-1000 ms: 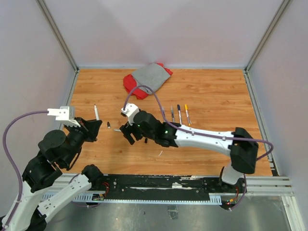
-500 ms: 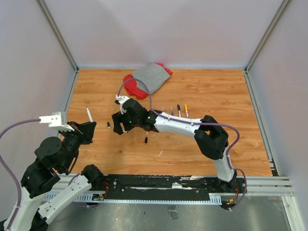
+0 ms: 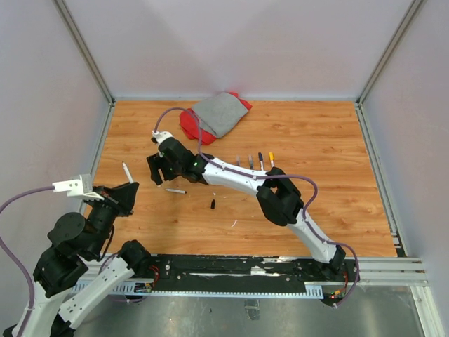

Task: Insert the pens into the pen caps
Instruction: Pick up the pen cap from the center of the board.

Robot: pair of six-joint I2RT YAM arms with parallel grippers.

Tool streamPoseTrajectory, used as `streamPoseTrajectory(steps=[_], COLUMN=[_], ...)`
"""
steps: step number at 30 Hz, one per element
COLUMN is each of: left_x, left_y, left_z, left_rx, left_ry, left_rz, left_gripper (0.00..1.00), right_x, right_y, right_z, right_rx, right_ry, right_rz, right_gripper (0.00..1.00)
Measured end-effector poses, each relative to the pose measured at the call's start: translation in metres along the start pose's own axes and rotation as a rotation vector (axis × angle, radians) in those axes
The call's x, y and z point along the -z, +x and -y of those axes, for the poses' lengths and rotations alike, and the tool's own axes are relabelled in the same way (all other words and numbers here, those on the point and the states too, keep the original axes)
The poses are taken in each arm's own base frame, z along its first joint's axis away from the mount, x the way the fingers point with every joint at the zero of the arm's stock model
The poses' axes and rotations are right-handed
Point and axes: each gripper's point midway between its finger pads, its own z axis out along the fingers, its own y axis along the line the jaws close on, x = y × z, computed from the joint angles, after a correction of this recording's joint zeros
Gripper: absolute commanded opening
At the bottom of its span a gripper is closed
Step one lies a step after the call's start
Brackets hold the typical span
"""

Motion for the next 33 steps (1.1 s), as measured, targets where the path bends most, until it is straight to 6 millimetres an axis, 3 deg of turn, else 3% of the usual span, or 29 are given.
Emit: streamPoseTrajectory(steps=[6,18,33], left_x=[0.005,0.01,0.011], left_y=[-0.006,-0.012,-0.014], left_z=[-0.002,-0.005,-0.005], left_rx=[0.026,0.045,0.053], left_ry=[0.009,0.013,0.019], left_rz=[0.038,0.072,0.084], left_gripper=[0.0,0.0,0.0], right_x=[-0.024,-0.061,-0.069], right_y=[0.0,0.013,0.038], right_z=[0.005,0.003,0.02], right_rx=[-0.001,0.006,0.011], right_ry=[0.054,0.146,0.242], right_rz=[0.0,0.032,-0.001], right_gripper=[0.59,0.51,0.41])
